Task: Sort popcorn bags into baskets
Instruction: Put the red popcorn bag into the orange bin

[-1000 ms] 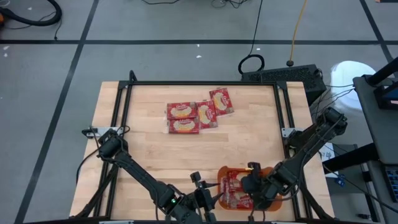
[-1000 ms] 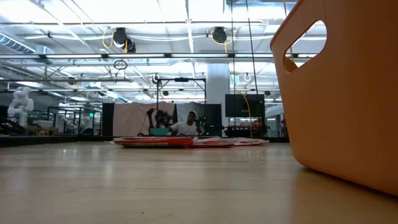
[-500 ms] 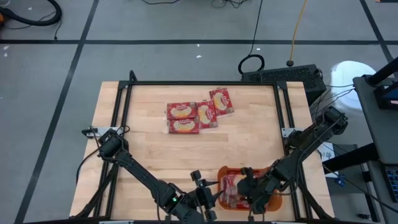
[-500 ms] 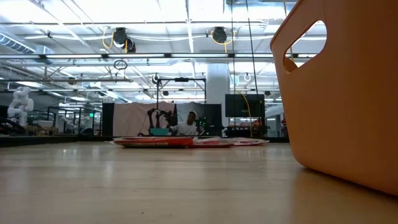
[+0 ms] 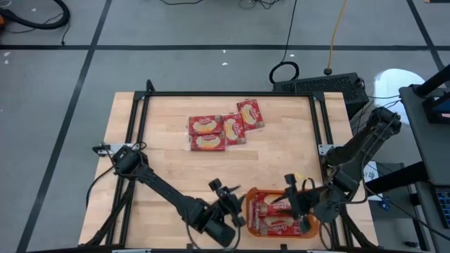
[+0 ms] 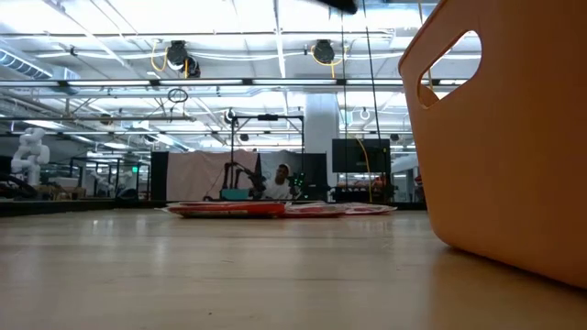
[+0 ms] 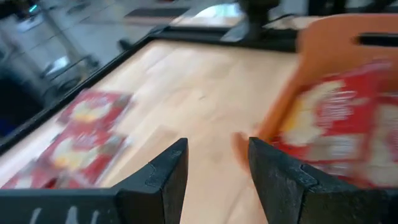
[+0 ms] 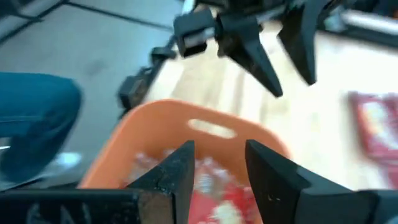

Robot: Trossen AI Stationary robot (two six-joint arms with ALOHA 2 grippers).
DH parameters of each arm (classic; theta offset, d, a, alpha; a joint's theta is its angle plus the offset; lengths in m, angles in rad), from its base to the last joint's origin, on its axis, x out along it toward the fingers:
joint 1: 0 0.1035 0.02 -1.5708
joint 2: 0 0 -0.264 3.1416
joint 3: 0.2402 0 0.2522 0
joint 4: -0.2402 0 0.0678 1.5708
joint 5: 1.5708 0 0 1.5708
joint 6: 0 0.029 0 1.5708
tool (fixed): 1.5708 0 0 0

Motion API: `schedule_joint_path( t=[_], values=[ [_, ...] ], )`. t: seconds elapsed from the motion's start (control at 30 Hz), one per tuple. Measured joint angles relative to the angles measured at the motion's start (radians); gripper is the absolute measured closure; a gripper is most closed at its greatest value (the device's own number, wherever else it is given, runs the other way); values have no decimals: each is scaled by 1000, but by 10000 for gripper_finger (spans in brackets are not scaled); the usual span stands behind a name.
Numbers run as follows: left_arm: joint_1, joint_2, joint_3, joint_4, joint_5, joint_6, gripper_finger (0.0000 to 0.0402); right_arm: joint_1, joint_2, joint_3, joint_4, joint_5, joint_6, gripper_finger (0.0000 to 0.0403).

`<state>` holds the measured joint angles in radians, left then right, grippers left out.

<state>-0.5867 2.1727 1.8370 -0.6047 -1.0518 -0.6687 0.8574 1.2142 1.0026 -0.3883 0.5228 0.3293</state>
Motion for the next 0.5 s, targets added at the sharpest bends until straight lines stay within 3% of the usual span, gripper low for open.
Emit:
schedule_joint_path(
  t=[0.17, 0.5],
  values=[
    [59, 0, 0, -225, 41, -242, 231, 1, -43, -180, 226, 77, -102, 268],
    [227, -22, 1, -801, 299, -488, 231, -54, -65, -447, 845, 79, -419, 268]
  ],
)
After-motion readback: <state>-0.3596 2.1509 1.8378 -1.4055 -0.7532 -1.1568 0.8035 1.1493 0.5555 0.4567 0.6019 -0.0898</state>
